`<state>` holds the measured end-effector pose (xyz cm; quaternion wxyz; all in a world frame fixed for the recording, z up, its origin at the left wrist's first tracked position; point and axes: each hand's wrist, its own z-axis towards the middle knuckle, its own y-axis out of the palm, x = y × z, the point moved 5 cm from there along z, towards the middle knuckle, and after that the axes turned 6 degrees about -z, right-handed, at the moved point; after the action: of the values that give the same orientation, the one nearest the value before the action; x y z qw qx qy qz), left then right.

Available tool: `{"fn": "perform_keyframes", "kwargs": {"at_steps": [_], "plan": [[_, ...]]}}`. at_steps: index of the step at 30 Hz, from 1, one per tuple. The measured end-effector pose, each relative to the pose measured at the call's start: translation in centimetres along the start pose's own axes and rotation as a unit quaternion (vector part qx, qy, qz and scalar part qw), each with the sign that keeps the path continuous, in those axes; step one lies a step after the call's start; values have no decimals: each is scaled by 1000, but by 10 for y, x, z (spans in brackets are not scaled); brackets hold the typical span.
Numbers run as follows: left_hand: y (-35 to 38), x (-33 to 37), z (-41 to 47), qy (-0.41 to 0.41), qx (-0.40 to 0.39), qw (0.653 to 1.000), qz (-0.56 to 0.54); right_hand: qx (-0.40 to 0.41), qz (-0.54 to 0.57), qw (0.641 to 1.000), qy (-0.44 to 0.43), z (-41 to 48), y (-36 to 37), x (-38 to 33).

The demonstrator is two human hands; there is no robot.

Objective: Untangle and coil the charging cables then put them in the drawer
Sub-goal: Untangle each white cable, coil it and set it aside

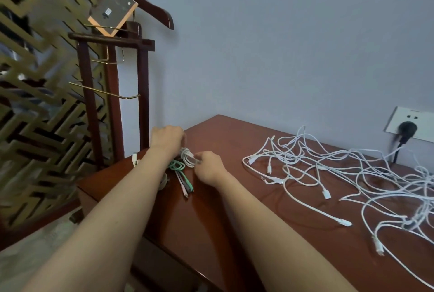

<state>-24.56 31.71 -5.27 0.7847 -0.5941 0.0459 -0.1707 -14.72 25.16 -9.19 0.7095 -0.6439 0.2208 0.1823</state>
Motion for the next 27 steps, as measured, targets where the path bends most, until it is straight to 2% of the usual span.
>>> {"fn": "perform_keyframes", "kwargs": {"at_steps": [10,14,17,21,27], "plan": [[-25,23,-2,20,-10,998,-59,-13,-57,998,-12,-16,-43,11],[-43,58,-10,75,-20,996,-45,-3,-70,998,2,-32,-80,24],[-53,88,-19,122,-61,990,-33,9,-95,995,9,-49,-113,36],[-63,132,-35,186,-120,974,-54,2,-145,989,20,-81,-154,59],[-77,208,-65,278,-146,947,-72,-7,-193,979,70,-143,-211,103]]}}
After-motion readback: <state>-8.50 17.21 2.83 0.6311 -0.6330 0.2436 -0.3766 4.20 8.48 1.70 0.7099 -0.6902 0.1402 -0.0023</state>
